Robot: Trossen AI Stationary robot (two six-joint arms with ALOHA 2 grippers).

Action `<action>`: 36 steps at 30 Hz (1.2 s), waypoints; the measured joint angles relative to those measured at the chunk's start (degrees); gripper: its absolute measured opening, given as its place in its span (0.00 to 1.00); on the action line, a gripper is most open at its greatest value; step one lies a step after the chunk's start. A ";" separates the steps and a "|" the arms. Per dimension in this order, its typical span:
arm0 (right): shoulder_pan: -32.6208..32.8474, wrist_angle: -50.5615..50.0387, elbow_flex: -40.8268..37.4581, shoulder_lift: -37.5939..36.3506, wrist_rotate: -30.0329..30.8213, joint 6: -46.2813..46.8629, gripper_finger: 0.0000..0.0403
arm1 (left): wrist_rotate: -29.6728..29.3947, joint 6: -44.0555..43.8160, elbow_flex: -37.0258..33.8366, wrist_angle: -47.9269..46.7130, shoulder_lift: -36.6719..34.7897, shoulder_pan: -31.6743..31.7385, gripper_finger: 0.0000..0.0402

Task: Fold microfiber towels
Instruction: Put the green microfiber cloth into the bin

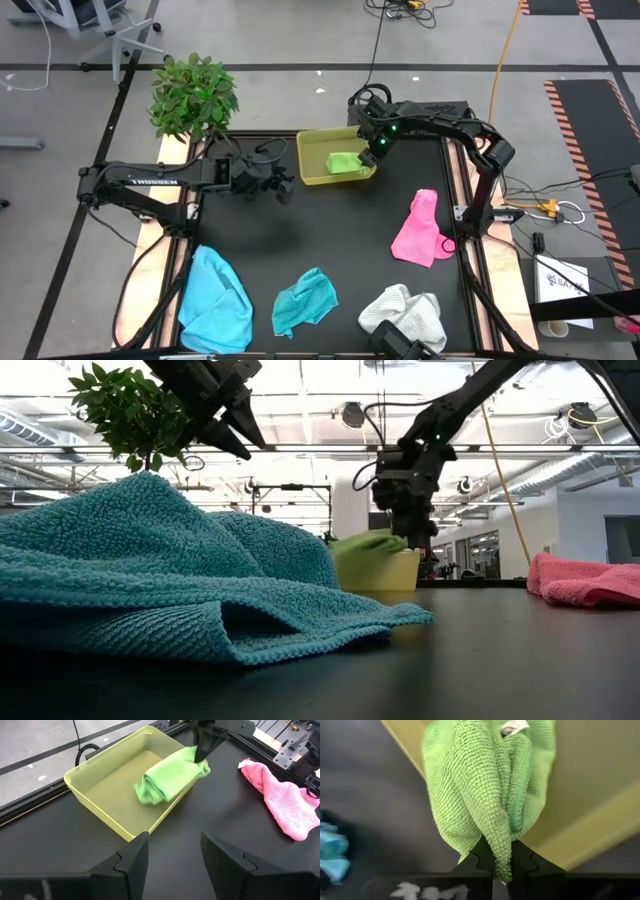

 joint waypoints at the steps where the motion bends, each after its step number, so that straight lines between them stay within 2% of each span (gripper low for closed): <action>1: 0.00 -0.55 0.00 -0.49 1.63 -0.48 0.02 | 0.00 -0.12 0.01 0.01 0.00 0.00 0.45; 6: 1.09 -1.97 0.00 -1.23 9.73 -1.78 0.06 | -0.02 -0.20 0.02 0.02 0.00 0.00 0.45; 11: 2.17 -1.30 -0.04 -0.77 11.12 -3.10 0.11 | 0.00 -0.30 0.02 0.02 0.00 0.00 0.45; 16: 2.99 -1.39 -0.04 -0.78 15.91 -5.71 0.11 | 0.00 -0.48 0.02 0.04 0.00 0.00 0.45; 27: 3.22 -1.14 -0.05 -0.78 16.42 -5.75 0.09 | -1.63 -1.50 0.02 0.03 0.00 -0.02 0.45; 31: 3.71 3.68 -1.29 -0.78 17.72 -3.69 0.03 | -3.28 -1.73 0.02 0.04 0.00 0.00 0.45; 36: 4.71 11.89 -2.19 -0.78 16.46 -0.33 0.02 | -3.41 -1.73 0.02 0.03 0.00 0.00 0.45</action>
